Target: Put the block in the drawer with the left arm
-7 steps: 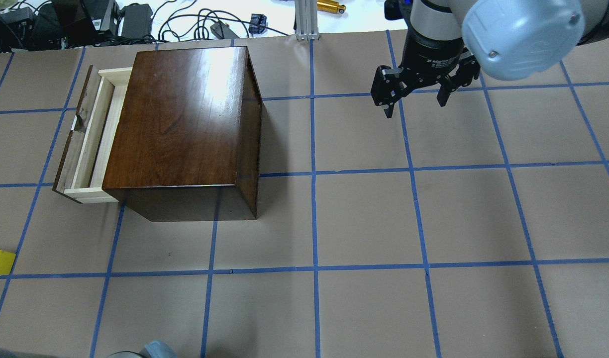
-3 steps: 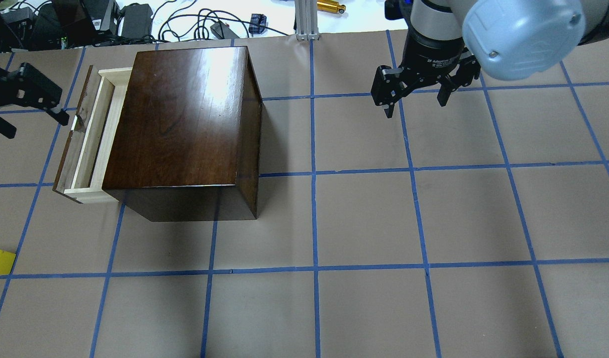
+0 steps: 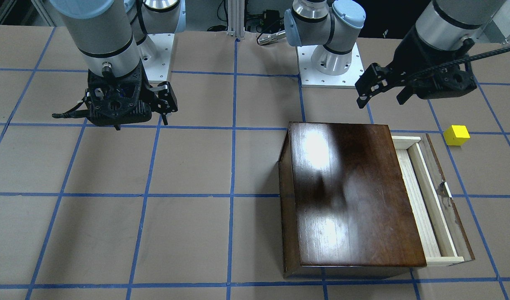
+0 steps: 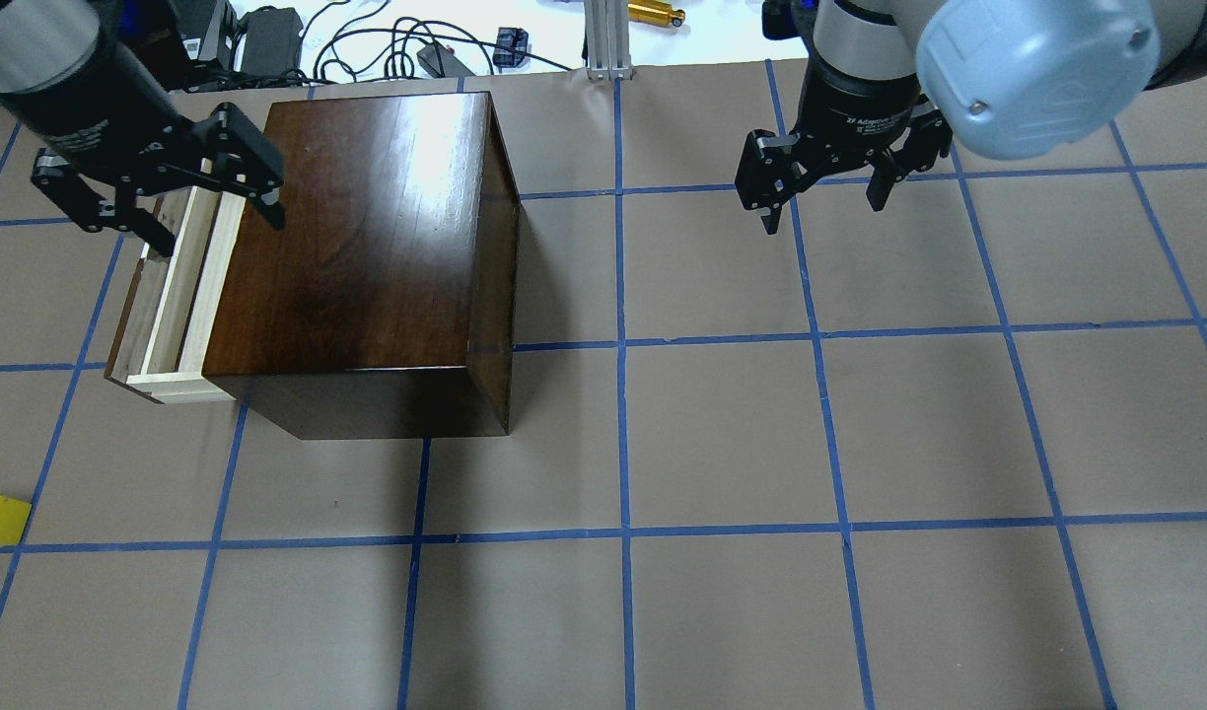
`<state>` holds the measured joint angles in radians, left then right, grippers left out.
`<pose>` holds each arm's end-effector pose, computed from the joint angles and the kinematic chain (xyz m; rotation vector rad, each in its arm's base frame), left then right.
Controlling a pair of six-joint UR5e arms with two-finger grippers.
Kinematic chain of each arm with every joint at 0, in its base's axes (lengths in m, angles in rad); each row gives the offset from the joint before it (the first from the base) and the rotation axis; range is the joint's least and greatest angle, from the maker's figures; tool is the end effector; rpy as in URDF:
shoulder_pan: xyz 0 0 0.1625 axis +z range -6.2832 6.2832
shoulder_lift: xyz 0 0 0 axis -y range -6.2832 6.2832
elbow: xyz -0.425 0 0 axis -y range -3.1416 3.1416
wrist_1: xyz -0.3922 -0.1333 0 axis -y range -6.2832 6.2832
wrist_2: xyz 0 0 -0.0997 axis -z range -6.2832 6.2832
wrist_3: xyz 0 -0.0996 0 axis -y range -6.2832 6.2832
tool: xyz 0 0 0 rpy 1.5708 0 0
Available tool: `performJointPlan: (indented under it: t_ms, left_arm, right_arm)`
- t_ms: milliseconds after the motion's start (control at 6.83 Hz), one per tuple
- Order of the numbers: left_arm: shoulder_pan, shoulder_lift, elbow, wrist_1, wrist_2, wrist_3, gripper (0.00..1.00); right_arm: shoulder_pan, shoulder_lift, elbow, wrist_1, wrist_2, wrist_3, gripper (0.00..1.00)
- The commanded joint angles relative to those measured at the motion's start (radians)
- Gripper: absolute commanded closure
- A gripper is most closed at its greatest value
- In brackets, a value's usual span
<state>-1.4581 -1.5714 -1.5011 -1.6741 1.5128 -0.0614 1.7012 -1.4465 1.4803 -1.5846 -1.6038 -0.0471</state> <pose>-0.0833 -0.5003 0.5118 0.2695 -3.0705 -0.0504 0.1994 -0.5208 0.4694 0.2760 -3.0954 -0.0289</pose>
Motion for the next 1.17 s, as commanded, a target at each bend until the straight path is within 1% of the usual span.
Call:
performJointPlan:
  t_ms: [0, 293, 732, 879, 1025]
  left_arm:
    - [-0.079, -0.010, -0.031, 0.100, 0.027, -0.055, 0.00]
    - [-0.076, -0.007, -0.038, 0.137, 0.027, 0.004, 0.00]
    - [-0.067, -0.004, -0.039, 0.134, 0.026, 0.023, 0.00]
    - [-0.038, -0.001, -0.031, 0.134, 0.023, 0.044, 0.00]
    - [0.058, 0.007, -0.031, 0.126, 0.020, 0.189, 0.00]
  right_arm:
    - [0.000, 0.000, 0.000, 0.000, -0.001, 0.001, 0.00]
    - [0.000, 0.000, 0.000, 0.000, -0.001, 0.000, 0.00]
    - [0.000, 0.000, 0.000, 0.000, -0.001, 0.000, 0.00]
    - [0.000, 0.000, 0.000, 0.000, 0.001, 0.000, 0.00]
    - [0.000, 0.000, 0.000, 0.000, -0.001, 0.000, 0.00]
